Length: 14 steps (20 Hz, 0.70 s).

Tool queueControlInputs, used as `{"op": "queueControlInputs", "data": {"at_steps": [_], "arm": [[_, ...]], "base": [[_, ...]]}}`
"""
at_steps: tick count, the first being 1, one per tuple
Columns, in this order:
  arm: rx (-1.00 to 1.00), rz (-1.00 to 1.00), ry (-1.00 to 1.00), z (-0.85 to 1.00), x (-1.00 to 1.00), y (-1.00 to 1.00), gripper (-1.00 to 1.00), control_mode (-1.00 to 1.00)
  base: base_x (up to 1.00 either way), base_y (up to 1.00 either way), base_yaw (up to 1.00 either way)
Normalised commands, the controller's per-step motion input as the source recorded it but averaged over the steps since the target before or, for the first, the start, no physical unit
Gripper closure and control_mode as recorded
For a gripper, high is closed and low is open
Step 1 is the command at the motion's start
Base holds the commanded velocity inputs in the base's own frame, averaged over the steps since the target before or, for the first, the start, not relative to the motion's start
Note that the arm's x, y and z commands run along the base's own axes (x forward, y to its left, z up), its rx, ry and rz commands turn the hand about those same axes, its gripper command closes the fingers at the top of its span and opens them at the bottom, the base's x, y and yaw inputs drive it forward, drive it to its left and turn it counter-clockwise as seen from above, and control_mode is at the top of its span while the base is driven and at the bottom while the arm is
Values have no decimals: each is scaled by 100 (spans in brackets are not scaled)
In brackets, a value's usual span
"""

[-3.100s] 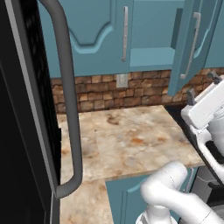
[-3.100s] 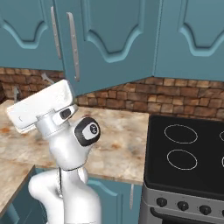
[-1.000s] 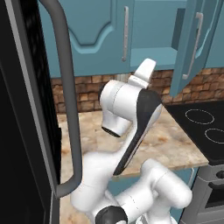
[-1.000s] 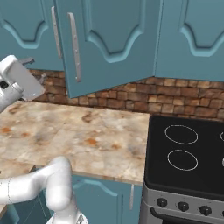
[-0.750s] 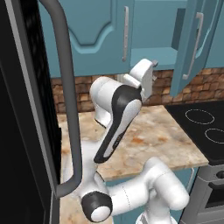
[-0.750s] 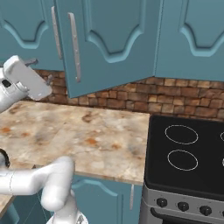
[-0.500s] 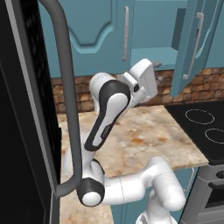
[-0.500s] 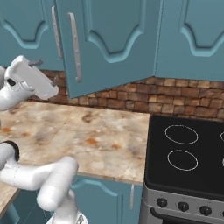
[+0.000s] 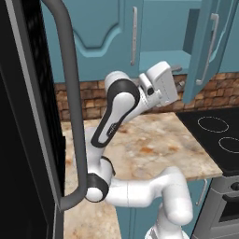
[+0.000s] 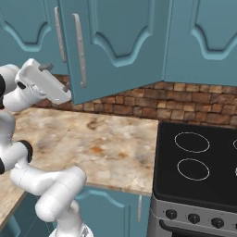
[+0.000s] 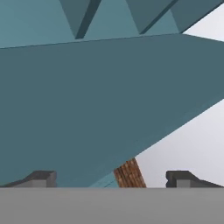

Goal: Open the cabinet, retrieve the rolling pin, and place it next to the meat on the cutting board to prepare for tenderizing.

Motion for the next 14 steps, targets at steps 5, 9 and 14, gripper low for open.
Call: {"op": "queueControlInputs", "data": {"at_steps": [5, 9, 14], "arm": [[2, 0, 0, 5, -3, -4, -100, -100], [0, 0, 1, 1, -12, 0, -100, -100], [0, 0, 3, 7, -1, -2, -100, -100]], "base": [[0, 0, 0], [0, 0, 0], [0, 0, 0]]}}
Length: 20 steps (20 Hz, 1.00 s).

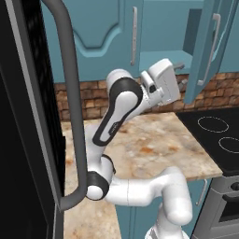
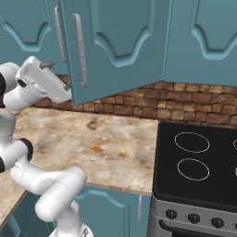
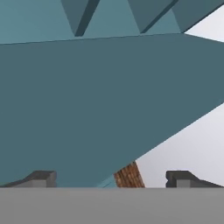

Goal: Open the cabinet, retrieve the rolling pin, and place it next to the meat on the cutting board to prepare for tenderizing.

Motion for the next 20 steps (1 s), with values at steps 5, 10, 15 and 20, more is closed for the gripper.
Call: {"op": "queueControlInputs", "data": {"at_steps": [5, 10, 15, 20], "arm": [[0, 0, 10, 13, 9, -10, -100, -100], [-1, 0, 18, 4, 35, -10, -100, -100], [0, 0, 21, 1, 47, -21, -100, -100], [0, 0, 15, 0, 19, -46, -100, -100]], "base": [[0, 0, 0], [0, 0, 0], [0, 0, 0], [0, 0, 0]]}}
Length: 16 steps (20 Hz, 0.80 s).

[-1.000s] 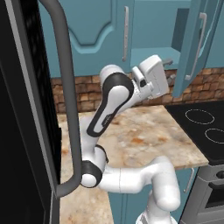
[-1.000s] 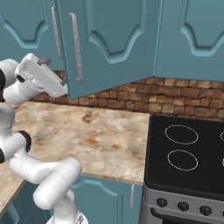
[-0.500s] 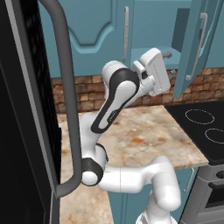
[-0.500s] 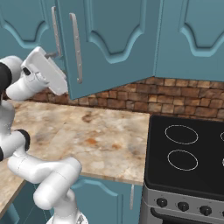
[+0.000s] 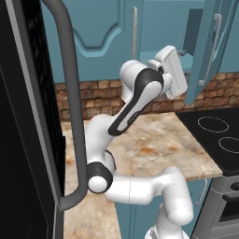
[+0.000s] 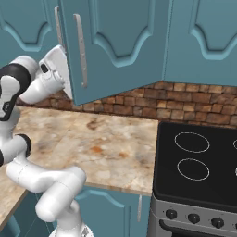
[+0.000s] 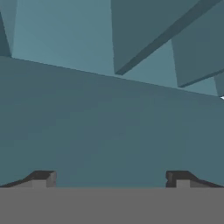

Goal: Open the cabinet, retrieve the rolling pin, and place it next to the meat on the cutting board to prepare for tenderizing.

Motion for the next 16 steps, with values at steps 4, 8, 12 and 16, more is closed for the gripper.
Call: {"op": "queueControlInputs", "data": {"at_steps": [4, 8, 12, 16], "arm": [[0, -4, 5, 0, 0, -63, -100, -100], [0, -10, 1, 0, -14, -69, -100, -100], [1, -18, 0, 0, -34, -62, -100, -100], [0, -19, 2, 9, -18, -54, -100, -100]], "base": [[0, 0, 0], [0, 0, 0], [0, 0, 0], [0, 0, 0]]}}
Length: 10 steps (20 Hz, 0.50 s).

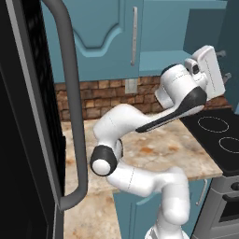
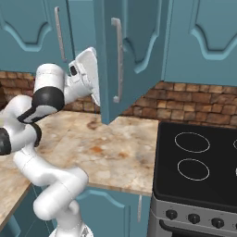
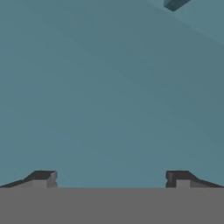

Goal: Open the cabinet, retrieve the rolling pin, and place it next to the meat on the cutting board to prepare for tenderizing.

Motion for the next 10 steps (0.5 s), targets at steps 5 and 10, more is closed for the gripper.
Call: {"op": "queueControlInputs", "data": {"at_steps": [5, 10], "arm": [[0, -12, 9, 15, 7, -49, -100, -100], [0, -4, 10, 8, 29, -49, -100, -100]], "base": [[0, 0, 0], [0, 0, 0]]}}
